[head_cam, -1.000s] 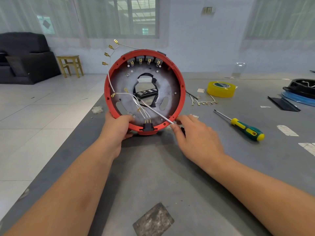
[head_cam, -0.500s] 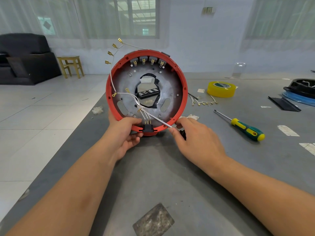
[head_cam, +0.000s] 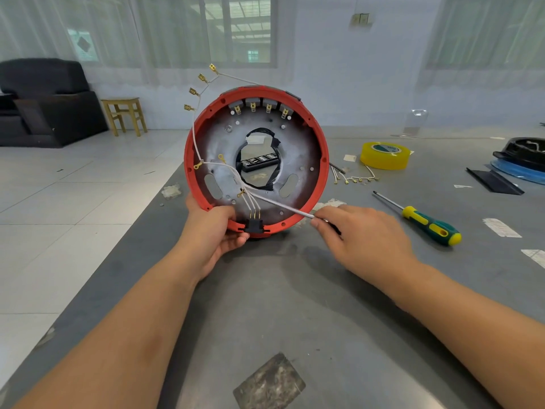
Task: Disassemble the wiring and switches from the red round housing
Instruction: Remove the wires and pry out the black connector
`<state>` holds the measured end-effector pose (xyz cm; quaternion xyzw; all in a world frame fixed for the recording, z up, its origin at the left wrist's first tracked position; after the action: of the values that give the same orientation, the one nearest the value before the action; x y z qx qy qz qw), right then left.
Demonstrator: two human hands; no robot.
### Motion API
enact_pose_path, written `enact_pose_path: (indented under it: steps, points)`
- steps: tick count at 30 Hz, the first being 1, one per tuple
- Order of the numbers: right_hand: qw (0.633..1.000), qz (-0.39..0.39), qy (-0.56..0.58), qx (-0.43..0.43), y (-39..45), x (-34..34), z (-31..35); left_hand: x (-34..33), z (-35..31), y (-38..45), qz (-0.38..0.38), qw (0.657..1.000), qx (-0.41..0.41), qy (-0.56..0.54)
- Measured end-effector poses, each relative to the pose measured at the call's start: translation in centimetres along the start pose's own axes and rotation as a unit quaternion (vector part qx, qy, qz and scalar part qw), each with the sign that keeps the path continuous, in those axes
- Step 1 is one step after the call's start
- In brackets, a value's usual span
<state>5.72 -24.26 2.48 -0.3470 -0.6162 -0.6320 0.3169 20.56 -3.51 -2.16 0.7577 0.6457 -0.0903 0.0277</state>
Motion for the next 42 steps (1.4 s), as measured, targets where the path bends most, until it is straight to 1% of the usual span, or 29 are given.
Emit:
enact_pose_path:
  steps: [4, 9, 21, 26, 34, 38, 42]
  points:
    - [0.998, -0.044, -0.035, 0.036, 0.3, 1.3, -1.6, -0.1, 0.0, 0.1, -0.005, 1.0, -0.006, 0.004]
    - [0.993, -0.075, -0.066, 0.062, 0.8, 2.5, -2.8, 0.2, -0.1, 0.2, -0.012, 1.0, -0.014, 0.007]
    - [0.99, -0.024, -0.081, 0.115, 1.3, 4.0, -2.4, 0.7, 0.1, 0.8, -0.056, 0.998, -0.016, 0.035]
    - [0.984, -0.001, -0.1, 0.144, 1.3, 3.9, -1.7, 0.8, 0.2, 0.9, -0.061, 0.997, -0.024, 0.043]
    - [0.979, -0.011, -0.107, 0.172, 1.3, 4.0, -1.6, 1.0, 0.4, 1.0, -0.07, 0.996, -0.028, 0.049]
    - [0.976, -0.036, -0.11, 0.184, 1.2, 3.7, -1.7, 0.9, 0.3, 0.9, -0.065, 0.996, -0.025, 0.052]
    - [0.977, -0.051, -0.113, 0.171, 0.9, 3.2, -1.8, 0.9, 0.3, 0.8, -0.062, 0.996, -0.028, 0.052]
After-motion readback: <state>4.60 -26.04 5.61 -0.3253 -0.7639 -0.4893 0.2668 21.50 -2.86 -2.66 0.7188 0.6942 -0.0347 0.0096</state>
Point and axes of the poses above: each hand's wrist, its own y-axis towards the middle knuckle, its own x-axis out of the back of the hand, z = x × y, the point moved 5 cm from there along y, towards the middle knuckle, and after that the axes turned 1 degree about -x, right-handed, at the moved point
